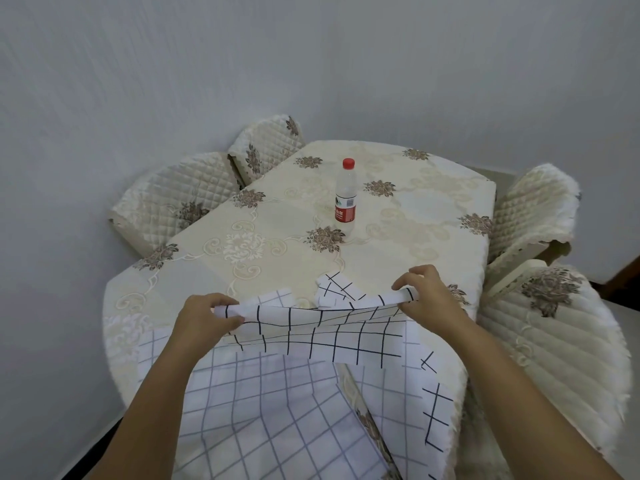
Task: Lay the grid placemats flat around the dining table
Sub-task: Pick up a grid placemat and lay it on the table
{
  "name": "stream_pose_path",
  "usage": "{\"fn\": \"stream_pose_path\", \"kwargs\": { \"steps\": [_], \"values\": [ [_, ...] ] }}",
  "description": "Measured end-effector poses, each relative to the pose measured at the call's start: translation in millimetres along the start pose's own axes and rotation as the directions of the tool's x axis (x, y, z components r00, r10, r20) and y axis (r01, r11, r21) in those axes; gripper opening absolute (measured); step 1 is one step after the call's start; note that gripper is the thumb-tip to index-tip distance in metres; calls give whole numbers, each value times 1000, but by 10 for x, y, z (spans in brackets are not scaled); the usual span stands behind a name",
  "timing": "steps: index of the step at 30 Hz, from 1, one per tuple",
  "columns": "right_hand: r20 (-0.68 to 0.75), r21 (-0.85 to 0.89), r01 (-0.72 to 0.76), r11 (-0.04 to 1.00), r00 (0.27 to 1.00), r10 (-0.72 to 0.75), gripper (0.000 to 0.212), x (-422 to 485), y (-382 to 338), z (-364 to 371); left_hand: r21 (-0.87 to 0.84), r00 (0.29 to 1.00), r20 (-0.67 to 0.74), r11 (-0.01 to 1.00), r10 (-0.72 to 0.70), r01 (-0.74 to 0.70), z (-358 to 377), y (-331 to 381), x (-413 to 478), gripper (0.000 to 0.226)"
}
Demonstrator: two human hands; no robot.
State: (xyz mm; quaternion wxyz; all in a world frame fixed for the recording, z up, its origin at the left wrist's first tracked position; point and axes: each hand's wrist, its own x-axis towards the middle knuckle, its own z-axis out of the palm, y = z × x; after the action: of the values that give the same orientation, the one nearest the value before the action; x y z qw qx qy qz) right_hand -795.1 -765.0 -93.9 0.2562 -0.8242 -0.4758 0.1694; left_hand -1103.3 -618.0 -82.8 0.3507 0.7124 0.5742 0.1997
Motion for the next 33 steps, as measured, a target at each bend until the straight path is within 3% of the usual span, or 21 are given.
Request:
{"fn": "stream_pose_path", "kwargs": {
  "steps": [2,7,9,16,21,28,33],
  "values": [
    [-30,-28,21,999,999,-21,25,-7,16,6,-12,999,26,1000,-21,21,2,-16,-34,11],
    [-100,-19,62,998,993,-64,29,-17,30,-34,-296,994,101,952,-52,80,-23,-5,-145,12],
    [-122,-1,79,997,989,-79,30,-18,14,-51,-333,995,85,940,-47,73,-38,10,-174,10],
    [-189,95,119,988,977,-100,17,-16,-29,-111,-98,993,-101,993,62,-72,-36,104,-230,7],
    [-241,171,156,973,964,-112,11,36,-96,-176,-139,956,-280,982,83,-126,-134,181,-253,4],
    [-238,194,246,950,951,-198,6,152,-291,-217,-43,873,-479,991,89,-125,-315,224,-449,8],
    [-187,452,263,853,962,-198,18,134,-598,-141,-40,793,-609,997,27,-64,-491,41,-701,12]
  ]
}}
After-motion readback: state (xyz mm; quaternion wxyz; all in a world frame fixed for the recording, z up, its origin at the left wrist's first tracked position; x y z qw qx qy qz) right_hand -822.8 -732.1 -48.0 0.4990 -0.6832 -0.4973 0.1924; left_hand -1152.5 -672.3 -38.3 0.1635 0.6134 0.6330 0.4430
